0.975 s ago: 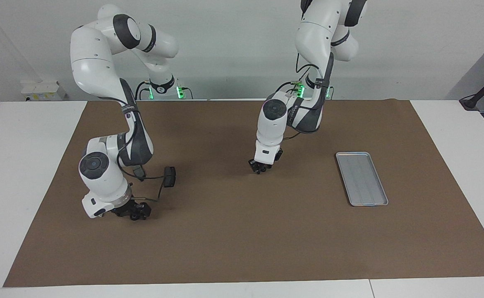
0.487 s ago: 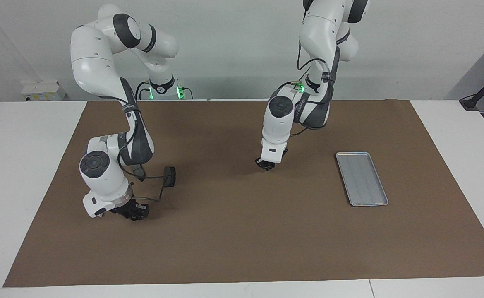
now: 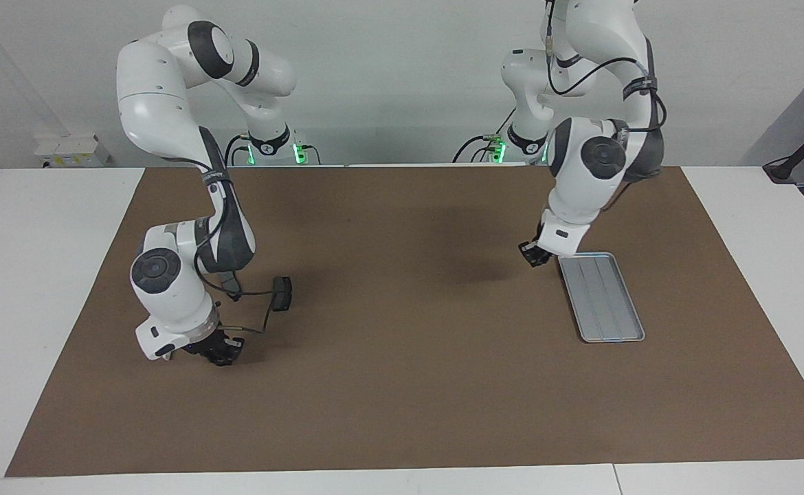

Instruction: Pick bearing gear from pile to tray

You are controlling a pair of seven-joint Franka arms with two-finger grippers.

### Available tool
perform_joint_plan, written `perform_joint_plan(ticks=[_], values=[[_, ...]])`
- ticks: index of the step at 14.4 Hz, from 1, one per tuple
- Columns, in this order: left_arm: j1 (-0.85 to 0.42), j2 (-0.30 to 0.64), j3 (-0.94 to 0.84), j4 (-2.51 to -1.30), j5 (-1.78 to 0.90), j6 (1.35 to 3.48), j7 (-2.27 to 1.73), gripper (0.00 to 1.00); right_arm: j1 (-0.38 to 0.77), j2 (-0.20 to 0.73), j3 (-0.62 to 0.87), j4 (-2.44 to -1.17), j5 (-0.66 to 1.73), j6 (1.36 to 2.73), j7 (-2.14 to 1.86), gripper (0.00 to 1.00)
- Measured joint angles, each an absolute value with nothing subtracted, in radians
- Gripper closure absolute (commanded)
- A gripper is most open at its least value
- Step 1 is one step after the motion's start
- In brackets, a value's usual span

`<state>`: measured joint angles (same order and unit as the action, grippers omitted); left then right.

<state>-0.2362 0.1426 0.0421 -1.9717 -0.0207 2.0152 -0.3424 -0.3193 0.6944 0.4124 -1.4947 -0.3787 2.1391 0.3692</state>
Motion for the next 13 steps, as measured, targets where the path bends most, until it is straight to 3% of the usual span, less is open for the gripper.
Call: perform_joint_plan(ticks=[4,9,13], values=[[-0.126,0.142,0.041,-2.039,-0.021,2.096,-0.172,1.0,-0.299,0.667,0.423,-1.452,-0.38,1.987,0.369,1.0],[-0.05,0.142,0.041,-2.108,-0.021,2.197,-0.08,1.0,-0.248,0.514,0.532,-1.349,-0.351,1.633,0.393,1.0],[-0.021,0.142,0.039,-2.154,-0.021,2.242,-0.044,1.0,-0.14,0.427,0.588,-1.307,-0.242,1.515,0.665,1.0]])
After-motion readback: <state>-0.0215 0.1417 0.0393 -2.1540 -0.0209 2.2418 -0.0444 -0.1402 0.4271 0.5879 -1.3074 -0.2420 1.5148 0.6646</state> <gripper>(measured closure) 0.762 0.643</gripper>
